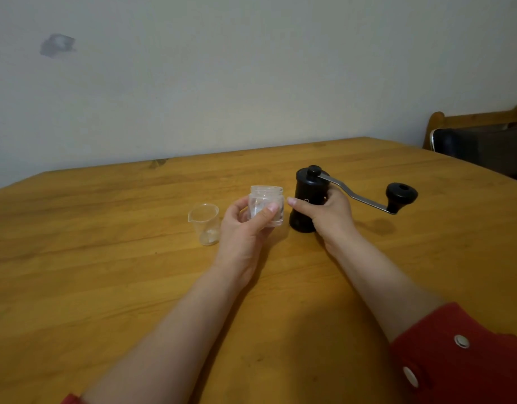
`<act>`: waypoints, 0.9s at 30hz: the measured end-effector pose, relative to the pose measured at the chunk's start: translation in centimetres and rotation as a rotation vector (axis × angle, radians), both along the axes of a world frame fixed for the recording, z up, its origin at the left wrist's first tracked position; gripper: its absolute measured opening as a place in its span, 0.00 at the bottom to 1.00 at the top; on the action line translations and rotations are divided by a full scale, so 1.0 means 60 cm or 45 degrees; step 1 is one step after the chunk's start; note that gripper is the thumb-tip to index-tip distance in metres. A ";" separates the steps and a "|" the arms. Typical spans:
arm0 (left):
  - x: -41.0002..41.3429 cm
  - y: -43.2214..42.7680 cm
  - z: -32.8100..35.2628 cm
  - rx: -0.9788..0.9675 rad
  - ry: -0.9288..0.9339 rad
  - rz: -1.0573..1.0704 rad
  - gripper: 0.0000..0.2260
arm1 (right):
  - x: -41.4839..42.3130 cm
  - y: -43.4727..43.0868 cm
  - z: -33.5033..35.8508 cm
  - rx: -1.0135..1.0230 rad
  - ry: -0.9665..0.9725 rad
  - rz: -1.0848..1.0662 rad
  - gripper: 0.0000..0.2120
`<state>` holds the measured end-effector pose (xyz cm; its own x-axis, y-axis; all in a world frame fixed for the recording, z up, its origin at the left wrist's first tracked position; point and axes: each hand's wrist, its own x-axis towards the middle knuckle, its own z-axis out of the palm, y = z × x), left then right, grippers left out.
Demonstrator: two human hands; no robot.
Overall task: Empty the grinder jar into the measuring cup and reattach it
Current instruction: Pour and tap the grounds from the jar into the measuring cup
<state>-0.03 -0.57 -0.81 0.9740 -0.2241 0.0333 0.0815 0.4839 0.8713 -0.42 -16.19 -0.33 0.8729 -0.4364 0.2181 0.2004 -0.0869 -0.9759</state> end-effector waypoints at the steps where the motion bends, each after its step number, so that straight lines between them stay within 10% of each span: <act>1: 0.000 0.000 0.000 0.000 -0.001 0.002 0.41 | 0.001 0.000 0.000 -0.008 0.003 0.002 0.18; 27: 0.003 0.001 -0.007 0.048 -0.012 0.026 0.33 | 0.005 0.001 -0.007 -0.227 0.204 -0.113 0.37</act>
<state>0.15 -0.53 -1.23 0.9781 -0.2055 0.0343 0.0637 0.4521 0.8897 -0.13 -16.10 -0.74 0.8625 -0.4800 0.1604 0.0283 -0.2707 -0.9622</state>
